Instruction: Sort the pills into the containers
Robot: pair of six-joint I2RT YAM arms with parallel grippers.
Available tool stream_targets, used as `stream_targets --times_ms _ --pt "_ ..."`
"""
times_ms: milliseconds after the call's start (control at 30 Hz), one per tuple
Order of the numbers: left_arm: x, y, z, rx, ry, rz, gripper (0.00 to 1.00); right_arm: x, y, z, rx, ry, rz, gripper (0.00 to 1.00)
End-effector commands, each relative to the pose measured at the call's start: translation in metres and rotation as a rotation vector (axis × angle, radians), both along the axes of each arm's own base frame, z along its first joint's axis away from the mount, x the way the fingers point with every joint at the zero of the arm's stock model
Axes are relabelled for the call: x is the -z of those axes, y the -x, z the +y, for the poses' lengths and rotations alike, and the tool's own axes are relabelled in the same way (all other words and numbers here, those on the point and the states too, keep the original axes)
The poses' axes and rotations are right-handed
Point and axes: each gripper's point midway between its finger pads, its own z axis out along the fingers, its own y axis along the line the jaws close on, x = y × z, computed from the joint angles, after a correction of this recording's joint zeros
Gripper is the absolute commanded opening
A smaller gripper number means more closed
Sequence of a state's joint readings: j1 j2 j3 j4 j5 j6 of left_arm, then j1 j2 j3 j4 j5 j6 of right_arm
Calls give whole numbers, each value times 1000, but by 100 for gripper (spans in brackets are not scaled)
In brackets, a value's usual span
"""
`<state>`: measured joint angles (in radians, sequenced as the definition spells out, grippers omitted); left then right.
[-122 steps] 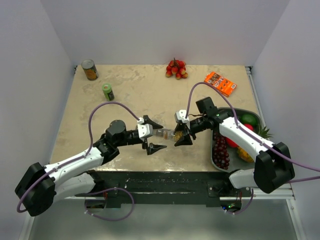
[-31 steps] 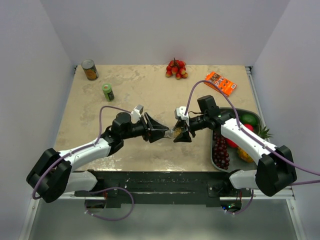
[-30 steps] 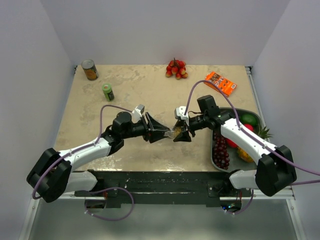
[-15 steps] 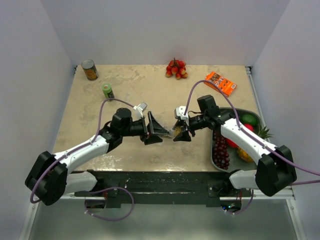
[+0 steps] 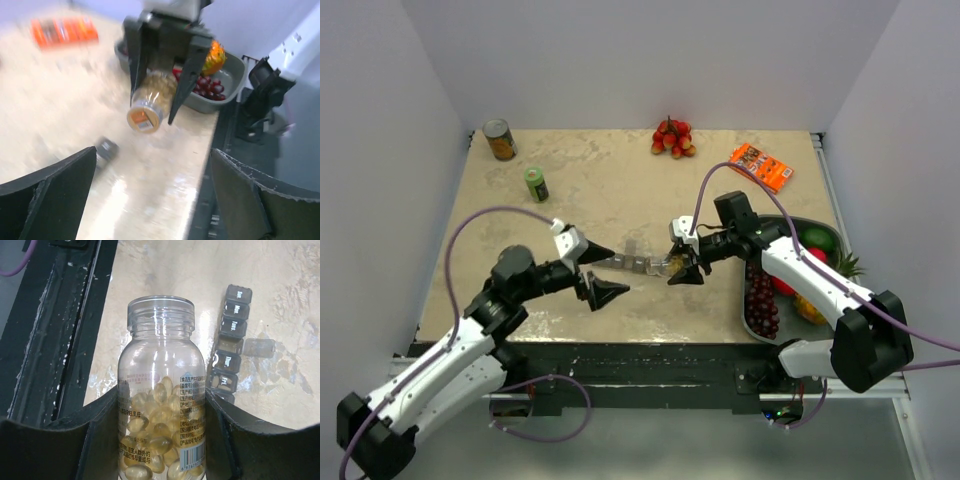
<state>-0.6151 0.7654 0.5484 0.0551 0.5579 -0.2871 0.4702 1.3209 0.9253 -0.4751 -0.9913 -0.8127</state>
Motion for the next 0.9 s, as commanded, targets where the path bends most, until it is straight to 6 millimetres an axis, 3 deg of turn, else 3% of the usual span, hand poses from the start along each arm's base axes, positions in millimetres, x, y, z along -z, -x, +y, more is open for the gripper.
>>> stream_targets --times_ms 0,67,200,533,733,867 --pt "-28 -1 7 71 -10 -714 99 -13 11 3 -80 -52 -39 0" --pt "-28 2 0 140 -27 -795 99 -12 13 3 -93 -57 -35 0" --pt "-22 -10 -24 246 -68 -766 99 -13 15 3 -106 -64 -32 0" --pt "-22 -10 -56 308 -24 -761 94 -11 16 3 -110 -64 -25 0" --pt "-10 -11 -67 339 -47 -685 79 -12 16 3 -111 -65 -24 0" --pt "-7 -18 -72 341 -72 -640 62 -12 17 4 -112 -65 -23 0"
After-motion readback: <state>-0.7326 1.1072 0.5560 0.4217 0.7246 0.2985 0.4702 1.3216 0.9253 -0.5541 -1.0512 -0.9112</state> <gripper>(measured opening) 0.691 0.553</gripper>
